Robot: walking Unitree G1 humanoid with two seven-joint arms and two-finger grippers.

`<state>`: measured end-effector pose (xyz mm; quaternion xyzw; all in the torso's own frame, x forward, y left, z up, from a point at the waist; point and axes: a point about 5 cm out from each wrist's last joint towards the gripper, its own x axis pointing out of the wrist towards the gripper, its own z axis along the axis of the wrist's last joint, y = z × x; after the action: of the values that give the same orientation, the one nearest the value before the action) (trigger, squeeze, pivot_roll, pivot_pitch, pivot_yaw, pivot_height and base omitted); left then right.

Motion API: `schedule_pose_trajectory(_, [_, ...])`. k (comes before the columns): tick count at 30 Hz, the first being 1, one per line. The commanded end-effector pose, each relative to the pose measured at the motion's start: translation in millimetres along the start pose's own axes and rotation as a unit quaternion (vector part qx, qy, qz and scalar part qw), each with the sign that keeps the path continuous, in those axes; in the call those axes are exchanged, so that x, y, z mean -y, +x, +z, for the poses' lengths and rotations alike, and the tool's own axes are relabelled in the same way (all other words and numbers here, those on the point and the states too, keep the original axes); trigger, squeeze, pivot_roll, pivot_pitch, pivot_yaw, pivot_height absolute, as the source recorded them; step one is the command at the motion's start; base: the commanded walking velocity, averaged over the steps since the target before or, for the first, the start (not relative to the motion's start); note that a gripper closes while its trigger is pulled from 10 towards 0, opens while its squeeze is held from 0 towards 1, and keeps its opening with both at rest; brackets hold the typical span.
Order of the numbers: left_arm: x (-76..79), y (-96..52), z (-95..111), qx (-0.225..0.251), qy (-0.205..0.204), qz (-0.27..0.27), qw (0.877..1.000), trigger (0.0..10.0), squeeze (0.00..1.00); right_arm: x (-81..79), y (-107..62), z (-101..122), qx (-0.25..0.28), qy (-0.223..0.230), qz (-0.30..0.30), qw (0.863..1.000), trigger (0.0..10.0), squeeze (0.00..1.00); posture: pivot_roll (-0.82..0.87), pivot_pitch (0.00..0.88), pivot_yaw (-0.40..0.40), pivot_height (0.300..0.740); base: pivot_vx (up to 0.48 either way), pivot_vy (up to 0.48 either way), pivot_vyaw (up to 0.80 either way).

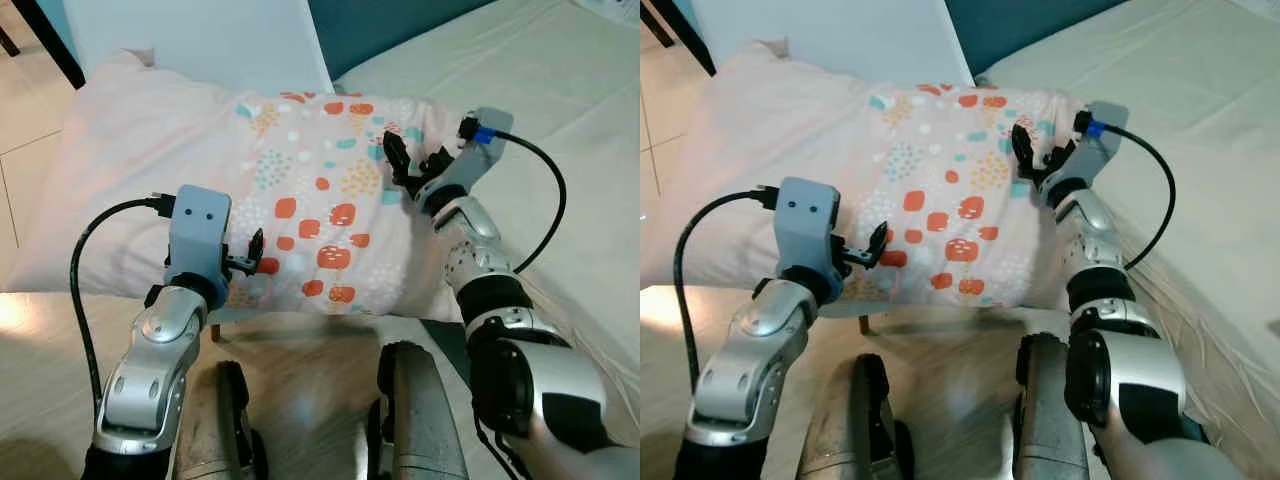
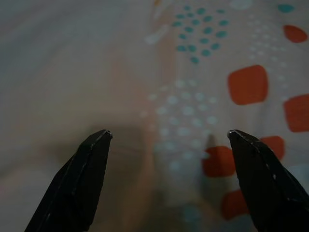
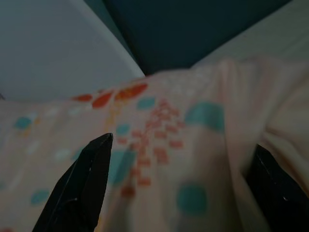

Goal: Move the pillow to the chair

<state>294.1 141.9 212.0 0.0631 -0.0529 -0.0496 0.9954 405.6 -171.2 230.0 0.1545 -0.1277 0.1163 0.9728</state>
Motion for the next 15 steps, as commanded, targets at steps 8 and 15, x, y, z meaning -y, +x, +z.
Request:
schedule_pose_trajectory(8, [-6.9, 5.7, -5, 0.004, 0.006, 0.007, 1.000, 10.0, 0.00, 18.0, -27.4, -8, -0.007, -0.028, -0.071, 0.997, 10.0, 0.00, 0.01, 0.286, 0.040, 0.571, 0.000, 0.000, 0.00])
schedule_pose_trajectory(15, [-6.0, 9.3, -13, 0.005, 0.007, 0.005, 1.000, 10.0, 0.00, 23.1, -52.5, 0, 0.016, -0.063, -0.114, 0.991, 10.0, 0.00, -0.01, 0.254, 0.040, 0.571, 0.000, 0.000, 0.00])
